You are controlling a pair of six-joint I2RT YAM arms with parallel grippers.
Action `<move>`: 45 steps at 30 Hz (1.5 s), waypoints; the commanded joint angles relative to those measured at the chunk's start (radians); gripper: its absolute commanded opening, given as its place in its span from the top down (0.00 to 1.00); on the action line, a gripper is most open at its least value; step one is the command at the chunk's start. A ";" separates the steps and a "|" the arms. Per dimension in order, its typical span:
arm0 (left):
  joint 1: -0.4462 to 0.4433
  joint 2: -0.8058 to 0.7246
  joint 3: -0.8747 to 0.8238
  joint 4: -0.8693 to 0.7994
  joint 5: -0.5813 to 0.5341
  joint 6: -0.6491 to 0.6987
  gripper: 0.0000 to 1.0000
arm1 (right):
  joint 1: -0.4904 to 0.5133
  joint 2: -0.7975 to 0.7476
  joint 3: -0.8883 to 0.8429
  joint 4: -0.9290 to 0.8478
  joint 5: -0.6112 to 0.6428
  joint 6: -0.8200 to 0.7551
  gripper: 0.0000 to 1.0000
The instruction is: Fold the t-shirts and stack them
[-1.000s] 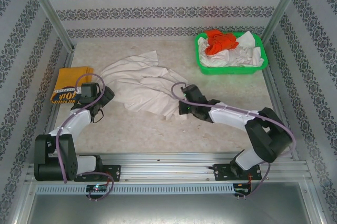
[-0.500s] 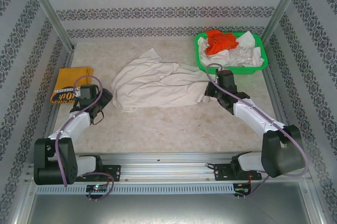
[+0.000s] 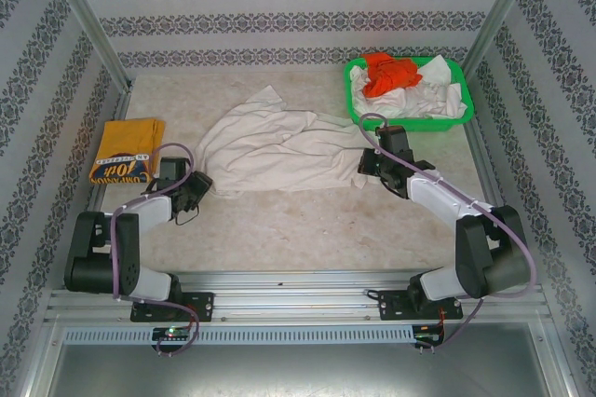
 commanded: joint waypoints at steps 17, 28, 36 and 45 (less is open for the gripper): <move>-0.008 -0.210 0.236 -0.177 -0.123 0.186 1.00 | -0.037 -0.288 0.068 -0.047 0.038 -0.068 1.00; -0.006 -0.452 0.557 -0.585 -0.201 0.413 1.00 | -0.040 -0.666 0.158 -0.108 0.155 -0.152 1.00; -0.006 -0.393 0.695 -0.589 -0.224 0.479 1.00 | -0.041 -0.583 0.294 -0.146 0.139 -0.248 1.00; 0.022 -0.126 0.768 -0.484 -0.184 0.505 1.00 | -0.047 -0.293 0.371 -0.081 0.045 -0.269 1.00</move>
